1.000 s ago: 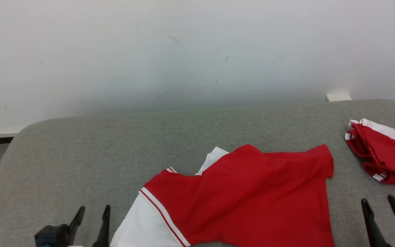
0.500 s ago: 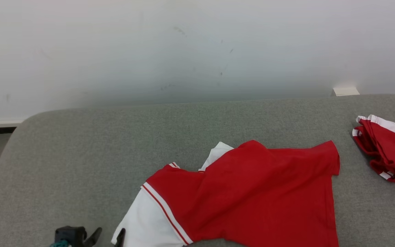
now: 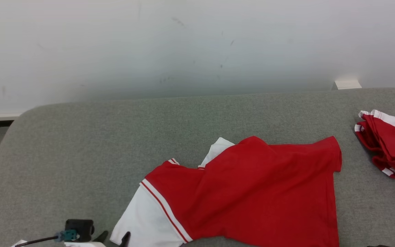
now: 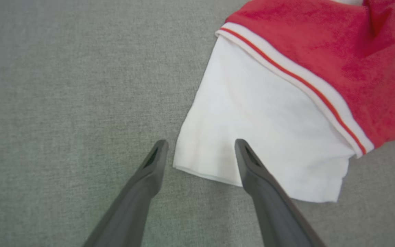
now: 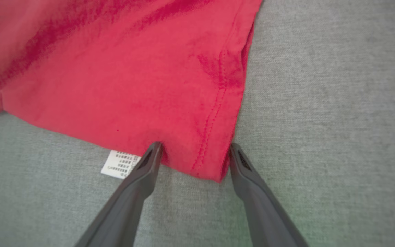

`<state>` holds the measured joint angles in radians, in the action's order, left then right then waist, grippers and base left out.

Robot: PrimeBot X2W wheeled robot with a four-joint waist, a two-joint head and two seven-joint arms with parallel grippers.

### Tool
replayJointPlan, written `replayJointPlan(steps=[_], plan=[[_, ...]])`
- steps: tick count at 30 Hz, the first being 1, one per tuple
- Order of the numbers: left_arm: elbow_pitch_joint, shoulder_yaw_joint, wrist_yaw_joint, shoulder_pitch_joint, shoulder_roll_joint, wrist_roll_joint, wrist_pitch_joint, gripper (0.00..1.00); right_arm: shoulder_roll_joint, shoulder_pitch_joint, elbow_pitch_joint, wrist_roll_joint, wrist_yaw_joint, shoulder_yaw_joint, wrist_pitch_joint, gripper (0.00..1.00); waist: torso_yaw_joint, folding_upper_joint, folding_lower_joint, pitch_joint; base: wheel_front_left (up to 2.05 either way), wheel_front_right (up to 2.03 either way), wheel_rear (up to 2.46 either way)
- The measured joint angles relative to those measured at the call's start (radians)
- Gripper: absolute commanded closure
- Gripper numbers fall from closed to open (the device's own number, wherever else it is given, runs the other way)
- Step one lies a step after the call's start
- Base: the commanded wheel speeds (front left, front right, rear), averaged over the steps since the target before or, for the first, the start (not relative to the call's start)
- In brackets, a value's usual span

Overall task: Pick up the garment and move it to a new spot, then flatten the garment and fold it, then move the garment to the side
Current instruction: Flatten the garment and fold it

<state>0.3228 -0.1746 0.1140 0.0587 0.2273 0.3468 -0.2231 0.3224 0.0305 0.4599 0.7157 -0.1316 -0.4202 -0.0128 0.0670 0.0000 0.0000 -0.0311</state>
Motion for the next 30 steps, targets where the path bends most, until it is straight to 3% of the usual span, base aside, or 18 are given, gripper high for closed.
replayJointPlan(steps=[11, 12, 13, 14, 15, 16, 17, 30], plan=[[0.115, -0.055, 0.010, 0.065, -0.003, 0.086, -0.029, 0.00, 0.013, 0.050, 0.056, 0.045, 0.000, -0.067, -0.033, 0.00, 0.000, 0.0000, -0.0001, -0.011, 0.00, 0.00, 0.00], [0.117, -0.063, 0.010, 0.068, 0.000, 0.094, -0.031, 0.00, 0.015, 0.053, 0.058, 0.047, 0.000, -0.072, -0.040, 0.05, 0.000, 0.0000, 0.0000, -0.012, 0.00, 0.00, 0.00], [0.119, -0.071, 0.010, 0.072, 0.002, 0.100, -0.032, 0.05, 0.015, 0.057, 0.061, 0.050, 0.000, -0.078, -0.041, 0.26, 0.000, 0.0000, 0.0000, -0.013, 0.00, 0.00, 0.00], [0.120, -0.078, 0.010, 0.076, 0.005, 0.108, -0.033, 0.31, 0.016, 0.063, 0.063, 0.054, 0.000, -0.084, -0.043, 0.42, 0.000, 0.0000, 0.0000, -0.014, 0.00, 0.00, 0.00], [0.119, -0.083, 0.010, 0.078, 0.006, 0.114, -0.030, 0.62, 0.017, 0.070, 0.065, 0.060, 0.001, -0.090, -0.049, 0.67, 0.000, 0.0000, -0.0001, -0.016, 0.00, 0.00, 0.00], [0.118, -0.088, 0.010, 0.080, 0.006, 0.116, -0.021, 0.77, 0.018, 0.073, 0.066, 0.063, 0.001, -0.095, -0.053, 0.89, -0.001, 0.0001, 0.0000, -0.017, 0.00, 0.00, 0.00], [0.119, -0.093, 0.010, 0.082, 0.008, 0.116, -0.015, 1.00, 0.015, 0.077, 0.070, 0.069, 0.001, -0.102, -0.060, 1.00, -0.001, 0.0000, 0.0000, -0.018, 0.00, 0.00, 0.00], [0.062, -0.095, 0.016, 0.083, 0.043, 0.133, 0.067, 1.00, 0.047, 0.093, 0.046, 0.099, 0.001, -0.125, -0.146, 1.00, -0.007, 0.0000, 0.0000, 0.002, 0.00, 0.00, 0.00]])
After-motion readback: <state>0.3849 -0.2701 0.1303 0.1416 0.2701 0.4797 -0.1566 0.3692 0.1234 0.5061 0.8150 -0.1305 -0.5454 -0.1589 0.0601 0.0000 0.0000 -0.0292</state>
